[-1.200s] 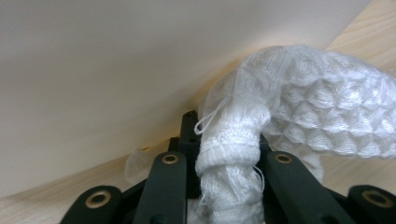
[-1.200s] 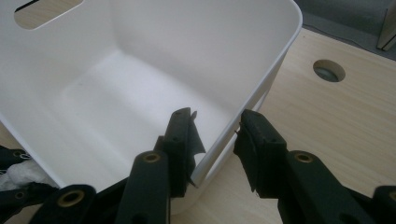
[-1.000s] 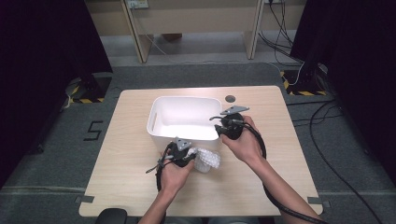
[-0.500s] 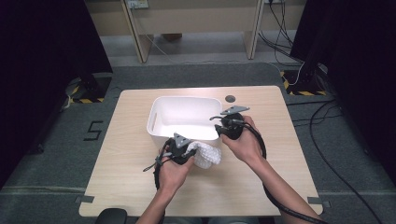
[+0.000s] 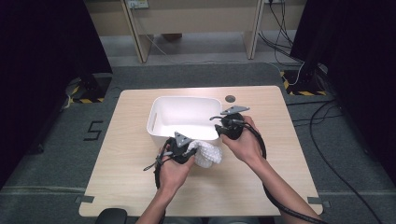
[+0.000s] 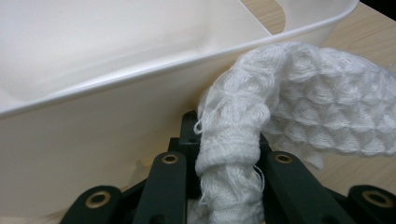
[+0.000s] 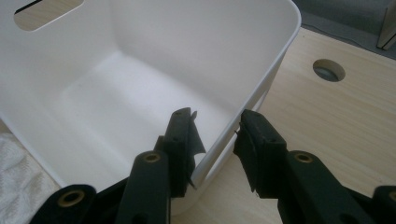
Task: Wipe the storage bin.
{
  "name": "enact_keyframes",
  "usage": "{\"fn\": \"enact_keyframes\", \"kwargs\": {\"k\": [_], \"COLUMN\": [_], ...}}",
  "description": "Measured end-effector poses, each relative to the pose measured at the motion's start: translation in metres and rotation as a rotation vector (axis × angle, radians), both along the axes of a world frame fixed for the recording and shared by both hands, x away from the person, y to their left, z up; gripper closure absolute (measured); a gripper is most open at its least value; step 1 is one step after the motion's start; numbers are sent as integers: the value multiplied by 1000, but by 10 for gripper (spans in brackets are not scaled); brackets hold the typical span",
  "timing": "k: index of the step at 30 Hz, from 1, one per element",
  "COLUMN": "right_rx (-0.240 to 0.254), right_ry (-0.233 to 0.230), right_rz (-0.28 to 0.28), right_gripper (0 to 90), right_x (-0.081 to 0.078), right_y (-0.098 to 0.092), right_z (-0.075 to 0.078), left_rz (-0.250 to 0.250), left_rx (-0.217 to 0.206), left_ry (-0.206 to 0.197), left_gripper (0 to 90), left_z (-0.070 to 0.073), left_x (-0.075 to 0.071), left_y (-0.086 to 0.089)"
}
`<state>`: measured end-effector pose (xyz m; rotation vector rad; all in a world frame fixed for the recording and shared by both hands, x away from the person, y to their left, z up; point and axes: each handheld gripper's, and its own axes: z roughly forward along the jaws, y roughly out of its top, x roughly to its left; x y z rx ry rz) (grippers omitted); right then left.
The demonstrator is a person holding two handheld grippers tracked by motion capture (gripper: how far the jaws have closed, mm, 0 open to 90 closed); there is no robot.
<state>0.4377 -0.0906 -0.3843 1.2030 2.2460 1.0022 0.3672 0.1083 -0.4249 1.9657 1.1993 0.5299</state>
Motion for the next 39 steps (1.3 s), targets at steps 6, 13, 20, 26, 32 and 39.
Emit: {"fn": "enact_keyframes", "kwargs": {"k": [6,13,20,26,32,39], "right_rx": [0,1,1,1,-1,-2], "right_ry": [-3,-2,-3,-2,-5,-4], "right_rz": [-3,-1,-2,-2,0,0], "right_gripper": [657,657,658,657,657,657], "right_x": [0,0,0,0,-1,-1], "right_y": [0,0,0,0,0,0], "right_z": [0,0,0,0,0,0], "left_rz": [-5,-6,-2,1,0,-1], "left_rx": [1,3,16,24,29,46], "left_ry": [-3,5,0,-10,6,10], "left_gripper": [761,760,761,761,761,762], "left_z": [2,-1,-7,-12,-22,-33], "left_x": [-1,0,0,-1,1,2], "left_y": [-4,-4,-5,-7,-9,-13]}}
